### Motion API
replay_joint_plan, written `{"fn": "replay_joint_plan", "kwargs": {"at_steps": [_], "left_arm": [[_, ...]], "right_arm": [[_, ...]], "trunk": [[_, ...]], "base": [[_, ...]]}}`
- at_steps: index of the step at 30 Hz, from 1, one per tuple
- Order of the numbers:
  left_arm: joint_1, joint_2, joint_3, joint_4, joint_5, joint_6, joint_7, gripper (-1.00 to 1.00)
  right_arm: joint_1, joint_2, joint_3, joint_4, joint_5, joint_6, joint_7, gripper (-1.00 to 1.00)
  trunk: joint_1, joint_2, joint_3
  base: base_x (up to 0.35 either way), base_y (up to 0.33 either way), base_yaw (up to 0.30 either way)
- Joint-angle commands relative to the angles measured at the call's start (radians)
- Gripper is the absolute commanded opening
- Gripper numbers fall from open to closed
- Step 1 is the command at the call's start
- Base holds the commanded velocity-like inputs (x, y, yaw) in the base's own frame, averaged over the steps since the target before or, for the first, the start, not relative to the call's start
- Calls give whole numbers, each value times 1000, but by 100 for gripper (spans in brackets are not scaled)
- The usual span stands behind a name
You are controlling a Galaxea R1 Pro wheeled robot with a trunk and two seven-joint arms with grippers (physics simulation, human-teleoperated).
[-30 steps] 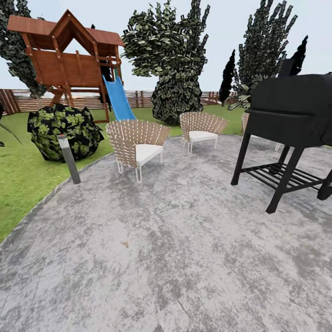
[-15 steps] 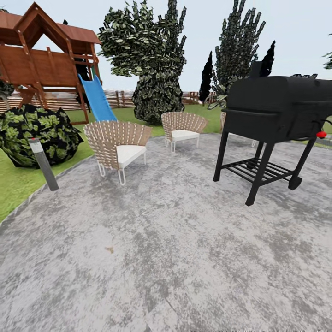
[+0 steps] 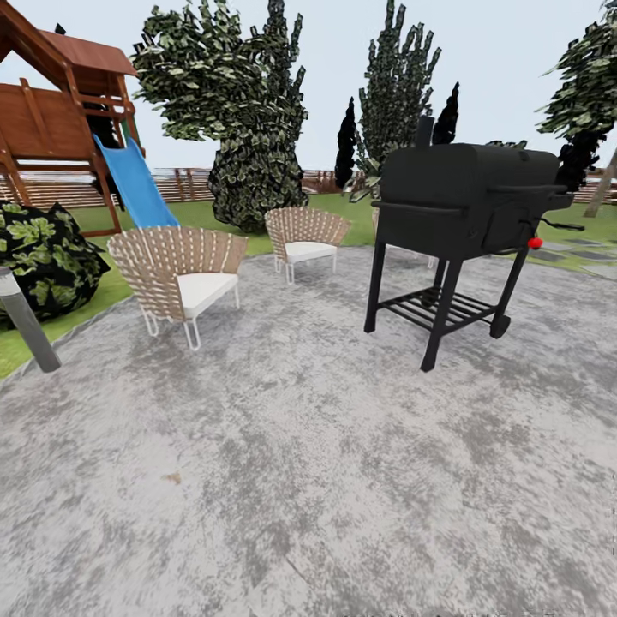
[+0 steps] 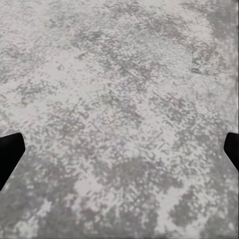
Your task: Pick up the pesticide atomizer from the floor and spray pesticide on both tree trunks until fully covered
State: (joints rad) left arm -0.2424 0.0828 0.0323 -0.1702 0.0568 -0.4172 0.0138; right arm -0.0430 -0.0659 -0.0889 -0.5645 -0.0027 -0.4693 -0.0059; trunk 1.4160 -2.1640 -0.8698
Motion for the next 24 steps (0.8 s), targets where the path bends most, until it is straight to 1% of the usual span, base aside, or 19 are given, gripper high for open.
{"fn": "replay_joint_plan", "kwargs": {"at_steps": [1,24], "left_arm": [[0,0,0,0,0,0,0,100],[0,-2,-2,0,-2,-1,-1,100]], "right_arm": [[0,0,0,0,0,0,0,100],[0,0,0,1,1,0,1,100]], "trunk": [[0,0,0],[0,0,0]], "base": [[0,0,-261],[0,0,-274]]}}
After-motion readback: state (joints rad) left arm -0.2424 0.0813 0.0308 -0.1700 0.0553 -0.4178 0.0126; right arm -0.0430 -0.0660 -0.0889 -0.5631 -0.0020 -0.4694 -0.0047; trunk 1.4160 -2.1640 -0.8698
